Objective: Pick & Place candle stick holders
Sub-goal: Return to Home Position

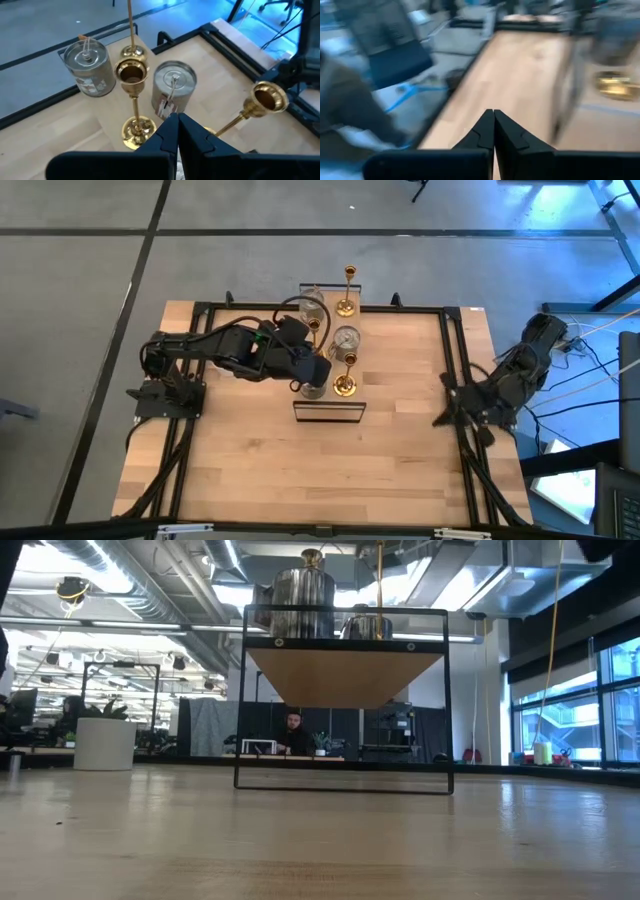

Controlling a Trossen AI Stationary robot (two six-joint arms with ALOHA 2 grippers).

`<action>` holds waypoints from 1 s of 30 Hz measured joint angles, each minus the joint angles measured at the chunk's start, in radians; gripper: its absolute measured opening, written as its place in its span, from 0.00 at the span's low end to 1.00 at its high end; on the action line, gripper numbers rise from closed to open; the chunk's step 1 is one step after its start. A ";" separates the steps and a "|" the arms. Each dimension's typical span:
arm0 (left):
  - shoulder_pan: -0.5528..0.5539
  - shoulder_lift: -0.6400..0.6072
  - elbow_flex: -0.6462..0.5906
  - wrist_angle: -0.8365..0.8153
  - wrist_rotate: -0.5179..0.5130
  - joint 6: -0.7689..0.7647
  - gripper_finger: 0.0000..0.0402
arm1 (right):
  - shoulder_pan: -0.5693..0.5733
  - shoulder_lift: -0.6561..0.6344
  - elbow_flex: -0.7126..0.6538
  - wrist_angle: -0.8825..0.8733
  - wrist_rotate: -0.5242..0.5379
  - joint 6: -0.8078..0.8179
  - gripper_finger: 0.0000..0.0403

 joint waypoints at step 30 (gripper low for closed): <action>-0.051 0.001 0.000 0.060 -0.107 -0.034 0.00 | -0.246 -0.041 -0.249 0.360 -0.179 -0.041 0.00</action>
